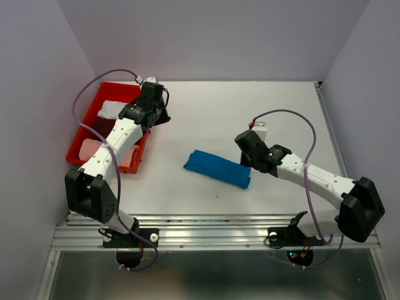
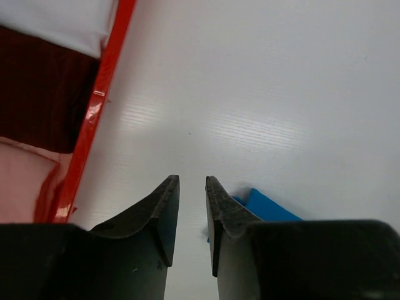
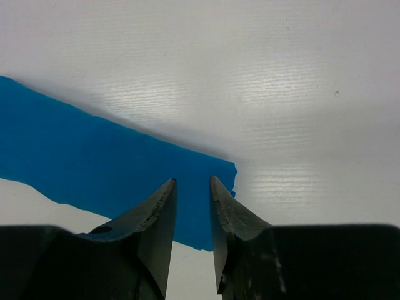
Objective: Roll the t-shirts
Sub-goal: Roll the T-shirt to the center of the board, then move the bin to the center of the board, then pick up the T-shirt from the center of the board.
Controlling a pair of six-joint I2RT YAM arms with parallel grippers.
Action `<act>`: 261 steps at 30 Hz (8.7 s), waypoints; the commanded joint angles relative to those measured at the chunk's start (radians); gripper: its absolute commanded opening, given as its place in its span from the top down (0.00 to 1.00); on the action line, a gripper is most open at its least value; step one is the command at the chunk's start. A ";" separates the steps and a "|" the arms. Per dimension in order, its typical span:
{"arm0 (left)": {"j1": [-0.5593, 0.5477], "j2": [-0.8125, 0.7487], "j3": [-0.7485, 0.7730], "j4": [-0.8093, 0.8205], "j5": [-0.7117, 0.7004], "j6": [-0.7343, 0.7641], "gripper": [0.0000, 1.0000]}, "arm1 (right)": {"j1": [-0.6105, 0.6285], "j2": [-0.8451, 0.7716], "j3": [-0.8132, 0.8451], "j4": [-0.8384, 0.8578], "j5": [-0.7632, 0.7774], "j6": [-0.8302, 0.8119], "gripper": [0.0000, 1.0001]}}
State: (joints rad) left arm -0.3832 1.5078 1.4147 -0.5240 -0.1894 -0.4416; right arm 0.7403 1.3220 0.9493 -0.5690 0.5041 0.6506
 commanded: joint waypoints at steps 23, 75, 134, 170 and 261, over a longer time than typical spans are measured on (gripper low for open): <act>0.119 0.074 -0.100 0.039 0.232 0.115 0.21 | -0.145 -0.087 -0.162 0.139 -0.322 0.080 0.36; 0.425 0.970 0.917 0.052 0.240 0.192 0.20 | -0.183 0.264 0.117 0.081 -0.291 0.024 0.24; 0.307 0.181 0.095 0.074 0.162 0.224 0.15 | -0.183 0.128 0.011 0.175 -0.315 0.070 0.23; 0.014 0.402 0.145 0.059 0.252 0.167 0.28 | -0.202 0.071 -0.064 0.172 -0.331 0.090 0.22; -0.213 0.267 0.151 0.055 0.305 0.097 0.18 | -0.423 -0.001 -0.265 0.184 -0.431 -0.052 0.99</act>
State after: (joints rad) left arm -0.5827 1.7977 1.5684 -0.5201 0.1062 -0.3092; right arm 0.3393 1.3117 0.6342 -0.2920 -0.0280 0.7479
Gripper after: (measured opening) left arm 0.821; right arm 0.199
